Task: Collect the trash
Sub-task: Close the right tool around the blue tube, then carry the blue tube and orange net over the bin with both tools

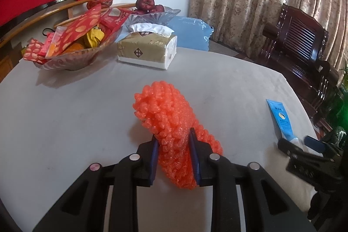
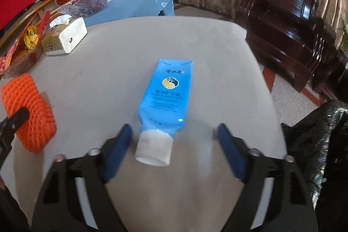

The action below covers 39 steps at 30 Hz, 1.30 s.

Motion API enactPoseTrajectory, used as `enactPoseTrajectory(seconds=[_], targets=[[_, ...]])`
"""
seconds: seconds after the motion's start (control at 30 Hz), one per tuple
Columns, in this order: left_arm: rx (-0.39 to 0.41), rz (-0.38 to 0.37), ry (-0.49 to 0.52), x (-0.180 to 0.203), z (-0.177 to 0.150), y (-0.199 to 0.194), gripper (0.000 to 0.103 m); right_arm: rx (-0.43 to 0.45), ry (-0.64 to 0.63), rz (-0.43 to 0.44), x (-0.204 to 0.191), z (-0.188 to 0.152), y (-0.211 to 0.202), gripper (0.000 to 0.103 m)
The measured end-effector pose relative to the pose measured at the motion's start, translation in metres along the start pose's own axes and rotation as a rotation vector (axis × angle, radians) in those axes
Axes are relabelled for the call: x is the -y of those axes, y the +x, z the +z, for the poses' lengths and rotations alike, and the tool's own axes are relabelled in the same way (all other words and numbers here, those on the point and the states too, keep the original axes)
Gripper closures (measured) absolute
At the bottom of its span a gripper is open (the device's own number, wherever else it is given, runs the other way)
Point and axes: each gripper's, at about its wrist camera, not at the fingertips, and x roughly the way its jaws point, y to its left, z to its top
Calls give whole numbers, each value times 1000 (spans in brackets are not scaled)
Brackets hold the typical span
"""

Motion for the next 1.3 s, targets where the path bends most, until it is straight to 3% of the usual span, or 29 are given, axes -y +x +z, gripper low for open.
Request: enactPoseTrajectory(seconds=[0.07,0.17,0.2,0.67,1.3], targets=[[-2,1,-1,-1,0,0,77,6,-1,1,-2,2,1,34],[-4,4,0,0,-1,0,77,16,-15,18,-5,1,-2,52],[-4,4,0,0,-2,0,77,19,-21,28,-5,-1,-3,62],[7,-20,25,17,-7,-15,77,59,-72,134,-6,-13,-55,63],[85,-70,69,68,-12,-85,77,185,-103,198,29,-30,-167,63]])
